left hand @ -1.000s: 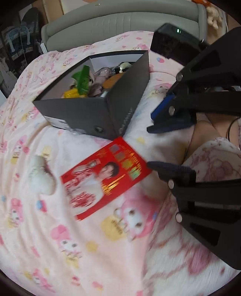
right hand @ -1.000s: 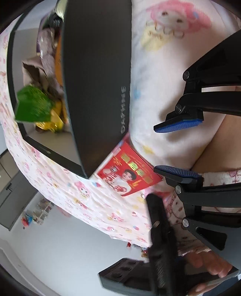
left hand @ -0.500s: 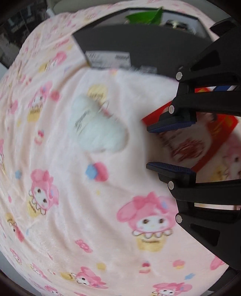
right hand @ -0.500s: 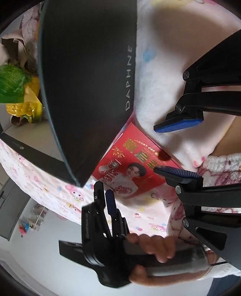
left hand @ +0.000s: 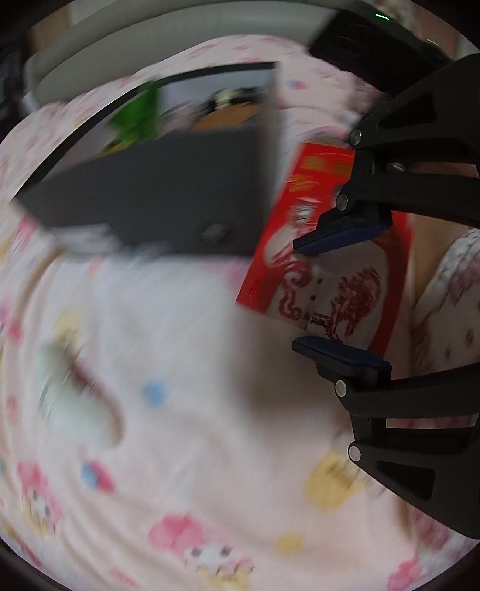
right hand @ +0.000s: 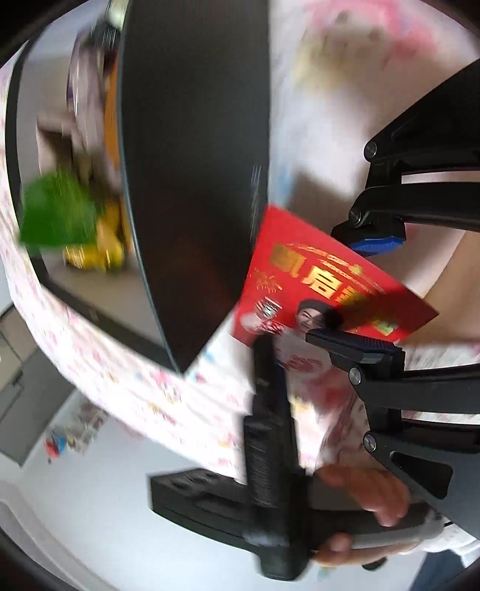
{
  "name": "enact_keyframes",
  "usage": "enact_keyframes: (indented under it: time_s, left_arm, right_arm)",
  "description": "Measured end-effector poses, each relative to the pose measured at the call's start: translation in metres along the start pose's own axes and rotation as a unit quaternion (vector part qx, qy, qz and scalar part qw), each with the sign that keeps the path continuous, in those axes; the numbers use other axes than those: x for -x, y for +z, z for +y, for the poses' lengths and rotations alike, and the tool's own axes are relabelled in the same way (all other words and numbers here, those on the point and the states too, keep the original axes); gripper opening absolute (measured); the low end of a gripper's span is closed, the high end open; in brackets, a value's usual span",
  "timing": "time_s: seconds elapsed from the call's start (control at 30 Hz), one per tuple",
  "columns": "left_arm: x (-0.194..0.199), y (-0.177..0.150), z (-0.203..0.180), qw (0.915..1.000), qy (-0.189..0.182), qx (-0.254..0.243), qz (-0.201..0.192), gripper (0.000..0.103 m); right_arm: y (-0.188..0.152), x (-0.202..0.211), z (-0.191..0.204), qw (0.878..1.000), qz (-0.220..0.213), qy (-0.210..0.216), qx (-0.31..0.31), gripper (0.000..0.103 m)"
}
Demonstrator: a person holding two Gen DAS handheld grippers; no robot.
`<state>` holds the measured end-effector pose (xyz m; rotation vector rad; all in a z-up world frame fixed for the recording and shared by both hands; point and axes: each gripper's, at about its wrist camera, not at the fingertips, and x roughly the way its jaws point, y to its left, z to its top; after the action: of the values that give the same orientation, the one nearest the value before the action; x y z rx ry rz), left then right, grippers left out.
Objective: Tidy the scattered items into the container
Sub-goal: 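Grasp the red card with the left gripper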
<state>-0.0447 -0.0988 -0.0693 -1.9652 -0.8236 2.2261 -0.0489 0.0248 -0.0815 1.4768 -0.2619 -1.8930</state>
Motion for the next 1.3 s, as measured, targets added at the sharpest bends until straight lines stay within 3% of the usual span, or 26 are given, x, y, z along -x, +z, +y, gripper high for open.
enact_keyframes:
  time_s: [0.1, 0.23, 0.37, 0.5, 0.6, 0.73, 0.87, 0.97, 1.07, 1.17, 1.3]
  left_arm:
    - [0.005, -0.013, -0.011, 0.9994, 0.004, -0.026, -0.020, 0.047]
    - [0.010, -0.018, -0.009, 0.9982, 0.035, -0.018, -0.045, 0.047]
    - [0.009, -0.017, -0.004, 0.9987, 0.033, -0.010, -0.037, 0.046]
    - [0.001, -0.019, -0.009, 0.9994, 0.015, -0.030, -0.006, 0.047]
    - [0.005, -0.021, -0.009, 0.9989, 0.027, -0.036, -0.016, 0.047]
    - [0.009, -0.020, -0.003, 0.9995, 0.018, -0.022, -0.015, 0.047]
    - [0.012, -0.021, -0.001, 0.9993, 0.024, -0.026, -0.015, 0.047]
    - [0.014, -0.022, -0.001, 0.9992, 0.019, -0.033, -0.010, 0.049]
    - [0.014, -0.023, -0.002, 0.9990, 0.010, -0.043, -0.002, 0.049]
    - [0.017, -0.024, -0.001, 0.9989, 0.004, -0.047, -0.001, 0.049]
    - [0.021, -0.021, 0.005, 0.9991, 0.027, -0.027, -0.020, 0.049]
  right_arm:
    - [-0.004, 0.013, -0.015, 1.000, 0.006, -0.011, -0.023, 0.033]
    - [-0.007, 0.023, -0.028, 0.996, -0.006, -0.087, -0.035, 0.033]
    - [-0.006, 0.029, -0.031, 0.995, -0.035, -0.085, -0.047, 0.033]
    - [-0.011, 0.014, -0.026, 0.996, -0.004, -0.080, -0.030, 0.033]
    - [-0.020, 0.019, -0.018, 0.997, 0.007, -0.079, -0.007, 0.033]
    - [-0.028, 0.016, -0.014, 0.998, 0.027, -0.057, -0.009, 0.033]
    - [-0.025, 0.021, -0.019, 0.997, 0.004, -0.079, -0.023, 0.033]
    - [-0.024, 0.015, -0.015, 0.998, 0.013, -0.053, -0.014, 0.034]
    - [-0.029, 0.013, -0.019, 0.997, 0.013, -0.082, -0.003, 0.034]
    - [-0.025, 0.014, -0.025, 0.996, 0.001, -0.083, -0.023, 0.034]
    - [-0.016, 0.016, -0.036, 0.995, -0.009, -0.086, -0.046, 0.034]
